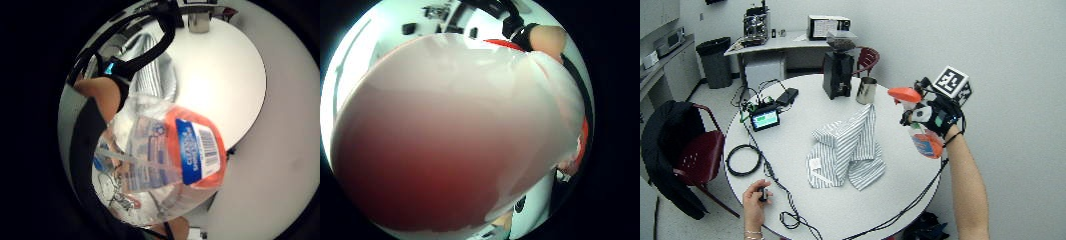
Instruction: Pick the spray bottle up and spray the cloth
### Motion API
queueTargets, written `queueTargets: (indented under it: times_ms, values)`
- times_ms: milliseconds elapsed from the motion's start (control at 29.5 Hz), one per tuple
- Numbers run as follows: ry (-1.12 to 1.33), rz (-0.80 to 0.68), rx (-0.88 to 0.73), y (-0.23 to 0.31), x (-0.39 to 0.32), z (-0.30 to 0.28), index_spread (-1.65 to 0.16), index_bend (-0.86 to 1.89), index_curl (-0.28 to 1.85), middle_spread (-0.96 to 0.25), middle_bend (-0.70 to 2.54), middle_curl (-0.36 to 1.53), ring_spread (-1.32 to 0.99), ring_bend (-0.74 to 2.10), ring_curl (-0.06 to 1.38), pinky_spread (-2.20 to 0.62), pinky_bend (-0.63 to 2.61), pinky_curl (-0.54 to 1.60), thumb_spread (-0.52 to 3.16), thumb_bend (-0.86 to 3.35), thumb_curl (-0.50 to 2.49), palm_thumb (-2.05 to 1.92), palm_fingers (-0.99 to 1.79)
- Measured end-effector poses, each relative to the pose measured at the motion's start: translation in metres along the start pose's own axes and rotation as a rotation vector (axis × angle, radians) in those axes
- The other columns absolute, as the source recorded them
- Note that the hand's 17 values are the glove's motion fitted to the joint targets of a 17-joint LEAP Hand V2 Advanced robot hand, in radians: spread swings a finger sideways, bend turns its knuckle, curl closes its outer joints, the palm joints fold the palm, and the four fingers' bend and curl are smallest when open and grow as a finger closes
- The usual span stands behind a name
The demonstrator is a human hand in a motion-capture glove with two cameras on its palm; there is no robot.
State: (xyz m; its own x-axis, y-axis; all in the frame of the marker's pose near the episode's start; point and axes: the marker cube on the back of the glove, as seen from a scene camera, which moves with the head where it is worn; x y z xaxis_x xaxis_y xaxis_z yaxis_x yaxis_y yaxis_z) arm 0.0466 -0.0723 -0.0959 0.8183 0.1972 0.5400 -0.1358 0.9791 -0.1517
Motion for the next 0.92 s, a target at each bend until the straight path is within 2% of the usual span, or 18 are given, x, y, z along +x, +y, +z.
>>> queueTargets:
  times_ms: [170,475,577,747,814,916]
  values:
    - [-0.078,0.09,-0.121,-0.017,0.052,0.052,-0.43,0.09,0.15,-0.13,0.68,0.49,-0.16,0.73,0.43,0.12,0.29,0.31,0.43,-0.02,0.63,1.11,0.93]
    - [0.063,0.054,-0.051,0.004,0.004,-0.017,-0.43,0.08,0.16,-0.13,0.67,0.5,-0.15,0.71,0.43,0.13,0.25,0.32,0.39,-0.02,0.66,1.12,0.95]
    - [0.096,0.101,-0.096,0.005,0.001,0.002,-0.43,0.08,0.16,-0.14,0.67,0.51,-0.16,0.71,0.44,0.13,0.25,0.32,0.38,-0.03,0.67,1.11,0.95]
    - [0.027,0.138,-0.229,-0.016,0.036,0.062,-0.42,0.07,0.15,-0.14,0.66,0.51,-0.16,0.71,0.44,0.14,0.24,0.33,0.37,-0.03,0.68,1.11,0.96]
    - [0.009,0.124,-0.234,-0.018,0.039,0.062,-0.42,0.07,0.15,-0.14,0.66,0.52,-0.16,0.7,0.44,0.14,0.23,0.33,0.36,-0.03,0.69,1.11,0.96]
    - [0.031,0.088,-0.161,-0.01,0.017,0.028,-0.42,0.08,0.15,-0.14,0.66,0.52,-0.16,0.7,0.45,0.14,0.22,0.33,0.36,-0.03,0.7,1.11,0.95]
